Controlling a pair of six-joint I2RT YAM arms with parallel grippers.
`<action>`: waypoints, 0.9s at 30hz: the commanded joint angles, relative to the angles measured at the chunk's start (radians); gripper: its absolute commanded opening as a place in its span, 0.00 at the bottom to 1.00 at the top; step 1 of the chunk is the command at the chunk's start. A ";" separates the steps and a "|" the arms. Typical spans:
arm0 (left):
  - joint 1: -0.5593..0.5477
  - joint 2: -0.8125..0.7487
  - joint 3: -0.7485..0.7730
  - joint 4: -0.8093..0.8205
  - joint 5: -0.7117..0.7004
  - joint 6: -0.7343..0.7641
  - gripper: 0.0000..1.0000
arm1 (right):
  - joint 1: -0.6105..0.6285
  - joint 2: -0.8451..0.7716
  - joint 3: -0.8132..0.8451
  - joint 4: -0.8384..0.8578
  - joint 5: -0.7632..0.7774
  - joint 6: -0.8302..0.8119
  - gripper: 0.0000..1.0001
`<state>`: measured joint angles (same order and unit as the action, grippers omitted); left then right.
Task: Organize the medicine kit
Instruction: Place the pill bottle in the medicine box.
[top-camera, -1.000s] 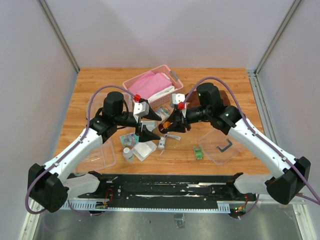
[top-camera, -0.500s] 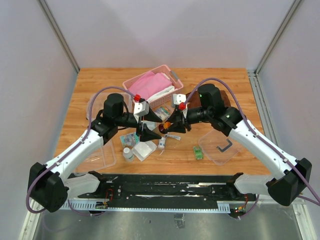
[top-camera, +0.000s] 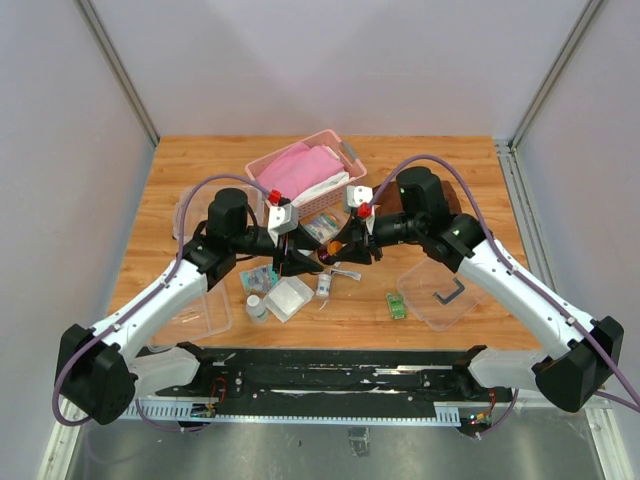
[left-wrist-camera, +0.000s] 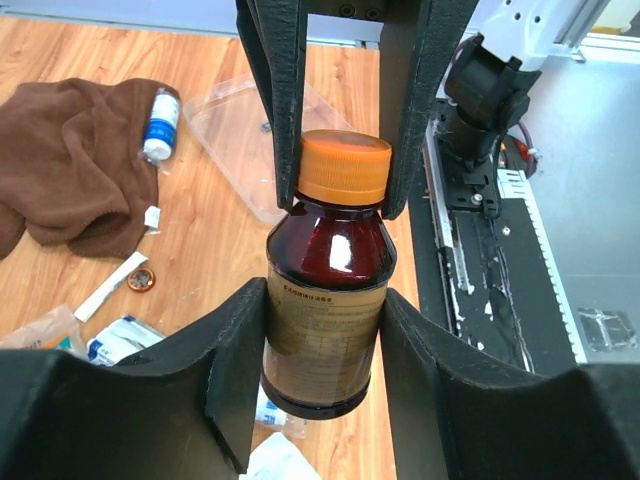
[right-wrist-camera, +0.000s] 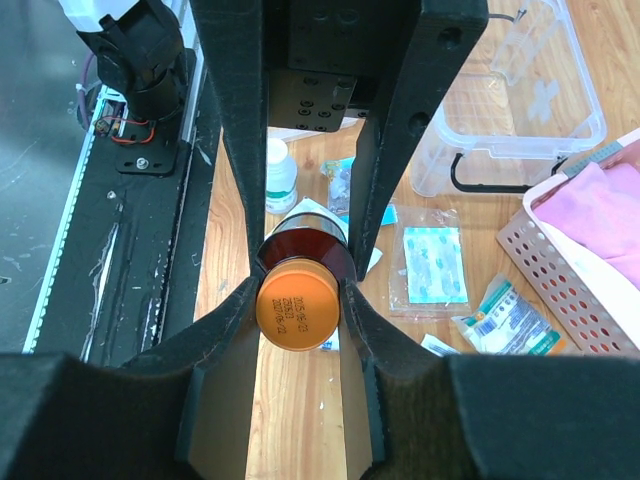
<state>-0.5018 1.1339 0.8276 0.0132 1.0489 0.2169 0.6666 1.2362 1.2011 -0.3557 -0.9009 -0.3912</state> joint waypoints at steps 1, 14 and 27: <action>-0.005 -0.024 -0.007 0.023 -0.032 0.011 0.40 | -0.010 -0.023 -0.003 0.051 0.052 0.029 0.16; 0.123 -0.101 -0.004 0.058 -0.221 -0.074 0.25 | -0.030 -0.044 -0.012 0.061 0.254 0.078 0.60; 0.391 -0.081 0.063 -0.033 -0.765 -0.156 0.20 | -0.061 -0.060 -0.048 0.096 0.312 0.107 0.61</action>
<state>-0.1886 1.0122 0.8265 0.0227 0.4843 0.1009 0.6323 1.1984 1.1774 -0.2951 -0.6075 -0.3046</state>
